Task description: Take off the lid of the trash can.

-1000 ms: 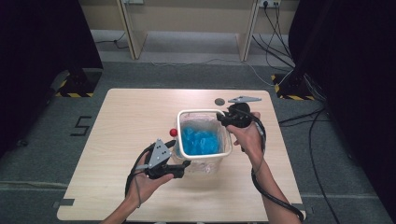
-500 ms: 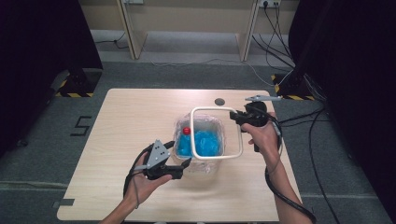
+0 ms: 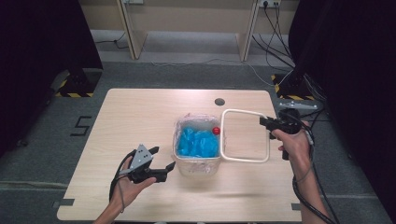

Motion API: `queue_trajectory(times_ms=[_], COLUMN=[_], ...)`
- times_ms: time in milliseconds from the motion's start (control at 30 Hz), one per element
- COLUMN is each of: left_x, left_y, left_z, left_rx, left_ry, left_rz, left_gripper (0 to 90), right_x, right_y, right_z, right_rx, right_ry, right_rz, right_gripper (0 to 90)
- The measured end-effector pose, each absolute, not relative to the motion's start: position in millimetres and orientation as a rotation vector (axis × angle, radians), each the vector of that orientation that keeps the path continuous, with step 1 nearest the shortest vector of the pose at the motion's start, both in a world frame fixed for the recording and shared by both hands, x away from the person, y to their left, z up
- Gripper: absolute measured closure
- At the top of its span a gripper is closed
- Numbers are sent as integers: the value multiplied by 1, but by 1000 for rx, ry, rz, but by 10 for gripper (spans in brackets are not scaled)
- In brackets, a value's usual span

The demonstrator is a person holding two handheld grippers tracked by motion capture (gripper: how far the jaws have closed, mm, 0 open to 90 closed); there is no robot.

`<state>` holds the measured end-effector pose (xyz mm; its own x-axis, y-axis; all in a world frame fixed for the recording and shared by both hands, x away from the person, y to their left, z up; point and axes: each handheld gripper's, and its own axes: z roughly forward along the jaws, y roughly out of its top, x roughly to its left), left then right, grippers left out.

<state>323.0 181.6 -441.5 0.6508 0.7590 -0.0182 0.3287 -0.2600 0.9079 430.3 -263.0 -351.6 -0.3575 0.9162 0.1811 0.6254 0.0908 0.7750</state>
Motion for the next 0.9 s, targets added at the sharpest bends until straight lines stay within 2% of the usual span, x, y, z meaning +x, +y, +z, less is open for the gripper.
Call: queue_trajectory(times_ms=[267,467,900], left_x=[322,321,319], left_y=[184,183,183], left_z=[-450,-455,-461], left_rx=[1869,1881,1882], left_ry=[876,871,880], left_rz=[509,496,481], left_gripper=[181,183,186], right_x=[422,416,410], right_y=[-296,-312,-316], right_z=[-370,-400,-452], right_rx=[1597,1676,1764], right_ry=[1981,1967,1981], right_rz=[1093,1058,985], right_gripper=[772,772,771])
